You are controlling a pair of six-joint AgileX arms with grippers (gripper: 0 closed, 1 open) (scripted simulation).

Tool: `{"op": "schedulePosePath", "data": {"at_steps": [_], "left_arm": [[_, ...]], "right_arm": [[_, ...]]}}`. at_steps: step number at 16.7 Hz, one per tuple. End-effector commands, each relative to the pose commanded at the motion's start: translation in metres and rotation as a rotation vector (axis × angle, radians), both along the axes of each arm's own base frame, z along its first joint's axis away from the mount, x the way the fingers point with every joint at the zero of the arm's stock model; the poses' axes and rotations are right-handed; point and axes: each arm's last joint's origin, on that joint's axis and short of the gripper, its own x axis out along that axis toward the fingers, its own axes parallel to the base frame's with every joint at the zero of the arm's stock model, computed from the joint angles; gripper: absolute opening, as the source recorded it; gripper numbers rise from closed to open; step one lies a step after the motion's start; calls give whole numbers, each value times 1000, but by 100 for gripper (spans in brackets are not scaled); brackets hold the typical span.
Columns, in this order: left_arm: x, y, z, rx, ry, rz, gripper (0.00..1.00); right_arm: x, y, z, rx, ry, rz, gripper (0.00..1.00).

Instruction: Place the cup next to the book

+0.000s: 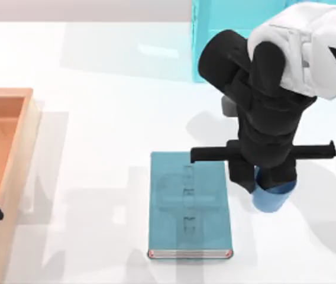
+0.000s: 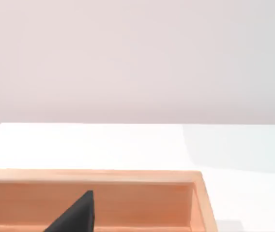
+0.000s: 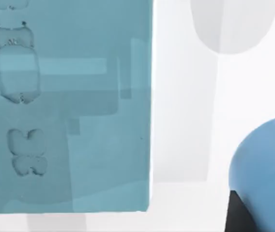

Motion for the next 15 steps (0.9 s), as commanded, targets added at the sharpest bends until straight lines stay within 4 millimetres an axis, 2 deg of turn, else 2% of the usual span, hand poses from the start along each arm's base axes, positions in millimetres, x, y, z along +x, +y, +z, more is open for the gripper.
{"op": "schedulePosePath", "data": {"at_steps": [4,9,15], "left_arm": [[0,0,0,0,0,0,100],[0,0,0,0,0,0,100],[0,0,0,0,0,0,100]], "right_arm": [[-1,-6,-31,6,-7,-2,0],[-2,-6,-36,4,-8,0,0],[-2,-6,-36,4,-8,0,45]]}}
